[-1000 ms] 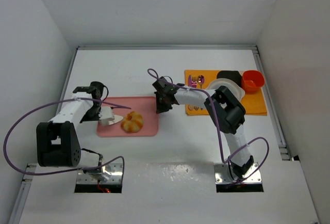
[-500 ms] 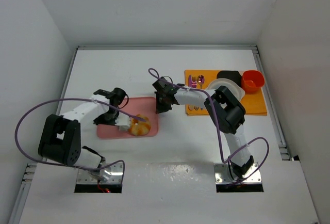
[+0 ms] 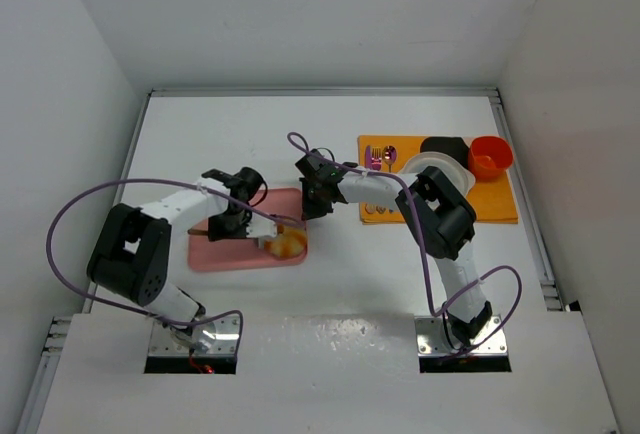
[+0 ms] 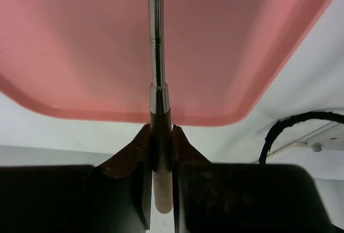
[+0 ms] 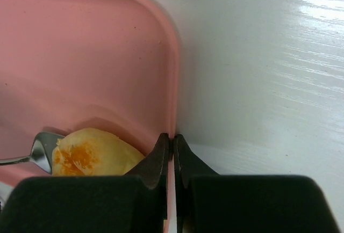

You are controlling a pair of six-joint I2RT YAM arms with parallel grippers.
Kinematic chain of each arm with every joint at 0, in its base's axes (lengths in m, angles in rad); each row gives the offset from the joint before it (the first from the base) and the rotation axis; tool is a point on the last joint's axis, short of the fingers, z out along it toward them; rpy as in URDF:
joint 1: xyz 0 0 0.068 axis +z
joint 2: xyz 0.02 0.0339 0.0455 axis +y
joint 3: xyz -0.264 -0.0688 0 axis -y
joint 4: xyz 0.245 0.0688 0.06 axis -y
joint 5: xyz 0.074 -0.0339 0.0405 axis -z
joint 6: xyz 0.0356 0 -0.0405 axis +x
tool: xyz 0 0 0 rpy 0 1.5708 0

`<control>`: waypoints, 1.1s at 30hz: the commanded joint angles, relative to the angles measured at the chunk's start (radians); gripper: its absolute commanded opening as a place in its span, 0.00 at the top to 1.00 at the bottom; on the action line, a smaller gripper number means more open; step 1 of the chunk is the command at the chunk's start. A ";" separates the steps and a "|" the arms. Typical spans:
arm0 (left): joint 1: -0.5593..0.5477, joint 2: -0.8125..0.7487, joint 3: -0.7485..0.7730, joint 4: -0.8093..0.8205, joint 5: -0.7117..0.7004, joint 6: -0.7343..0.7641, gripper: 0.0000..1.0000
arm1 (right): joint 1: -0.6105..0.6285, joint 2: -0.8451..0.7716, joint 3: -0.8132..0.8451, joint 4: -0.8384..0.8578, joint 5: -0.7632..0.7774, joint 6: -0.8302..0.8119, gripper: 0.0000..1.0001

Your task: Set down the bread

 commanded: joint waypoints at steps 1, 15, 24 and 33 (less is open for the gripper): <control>0.029 -0.064 -0.006 0.021 0.107 -0.001 1.00 | 0.012 0.000 -0.011 -0.025 -0.002 0.007 1.00; 0.079 -0.177 -0.025 0.000 0.216 0.054 1.00 | 0.003 -0.052 -0.014 -0.010 0.020 0.023 0.95; 0.079 -0.223 -0.025 -0.060 0.216 0.063 1.00 | -0.002 -0.076 -0.117 -0.004 0.058 0.220 1.00; 0.079 -0.223 -0.006 -0.060 0.216 0.063 1.00 | 0.006 -0.040 -0.055 0.012 0.026 0.162 1.00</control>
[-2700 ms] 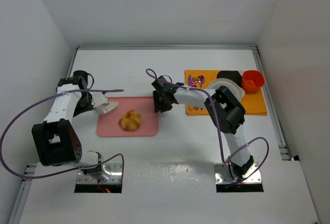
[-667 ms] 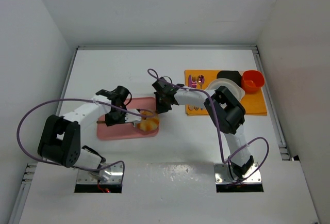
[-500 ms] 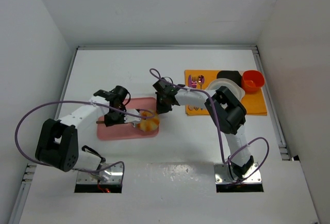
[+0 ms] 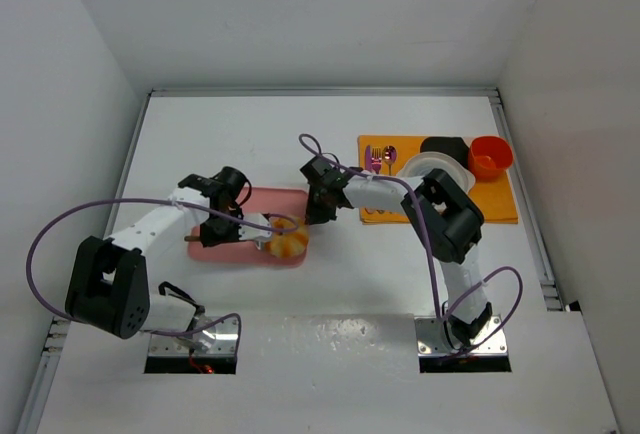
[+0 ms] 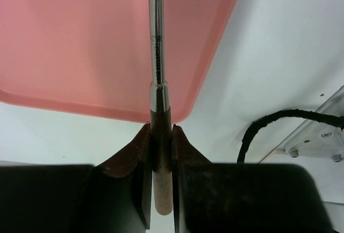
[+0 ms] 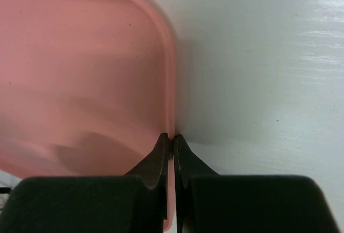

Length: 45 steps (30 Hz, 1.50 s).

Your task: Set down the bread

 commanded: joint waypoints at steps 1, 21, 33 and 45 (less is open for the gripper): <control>0.010 -0.029 0.045 -0.009 0.036 0.014 1.00 | 0.005 0.023 0.038 0.010 -0.002 -0.058 1.00; -0.053 0.040 0.207 -0.064 0.107 -0.035 1.00 | -0.218 -0.172 0.093 0.030 -0.086 -0.290 0.40; -0.191 0.402 0.634 -0.143 0.185 -0.290 1.00 | -0.487 -0.576 -0.216 -0.090 -0.002 -0.375 0.38; -0.337 0.848 1.204 -0.214 0.225 -0.492 1.00 | -0.687 -0.922 -0.499 -0.203 0.007 -0.416 0.40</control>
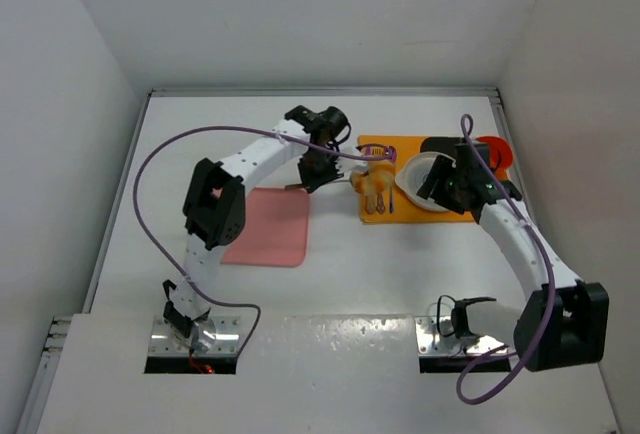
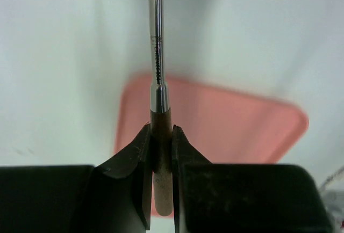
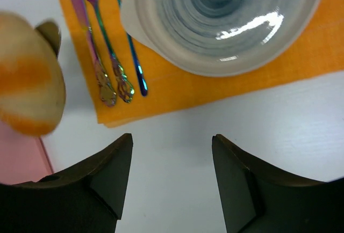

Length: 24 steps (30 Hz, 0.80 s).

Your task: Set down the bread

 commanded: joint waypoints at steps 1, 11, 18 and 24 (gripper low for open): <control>-0.043 0.089 0.165 -0.036 0.053 -0.096 1.00 | -0.034 -0.082 -0.054 -0.042 0.010 -0.029 0.40; -0.112 0.267 0.375 0.122 -0.026 -0.284 1.00 | -0.098 -0.252 -0.127 -0.168 0.054 -0.057 0.41; -0.156 0.354 0.469 0.164 -0.103 -0.320 1.00 | -0.156 -0.292 -0.145 -0.234 0.065 -0.083 0.42; -0.211 0.400 0.504 0.237 -0.192 -0.329 1.00 | -0.183 -0.304 -0.145 -0.265 0.079 -0.125 0.43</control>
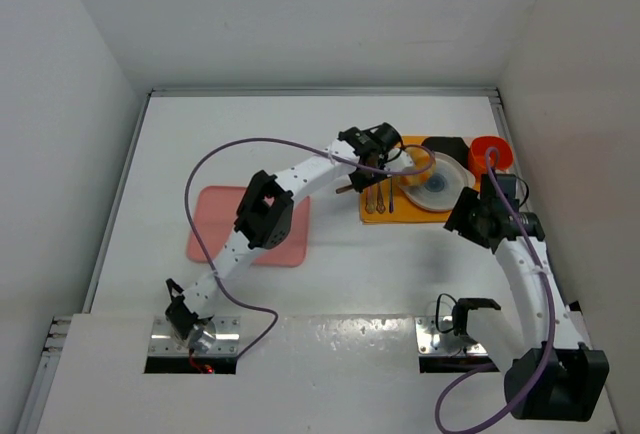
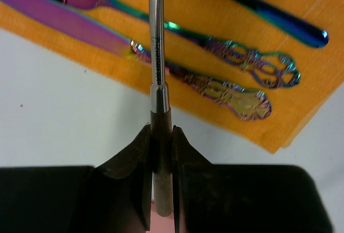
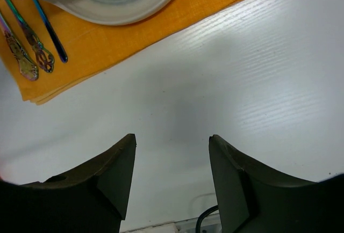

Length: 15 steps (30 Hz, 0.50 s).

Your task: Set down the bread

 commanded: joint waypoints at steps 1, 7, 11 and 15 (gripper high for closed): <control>-0.045 0.016 0.070 0.091 -0.061 -0.026 1.00 | -0.018 -0.020 0.003 -0.027 0.028 -0.042 0.43; -0.076 0.045 0.070 0.143 -0.139 0.006 1.00 | -0.035 -0.020 0.004 -0.040 0.040 -0.075 0.43; -0.094 0.055 0.045 0.195 -0.254 0.066 1.00 | -0.042 -0.019 0.006 -0.043 0.049 -0.095 0.43; -0.103 0.055 0.021 0.260 -0.349 0.160 1.00 | -0.045 -0.020 0.012 -0.044 0.054 -0.105 0.43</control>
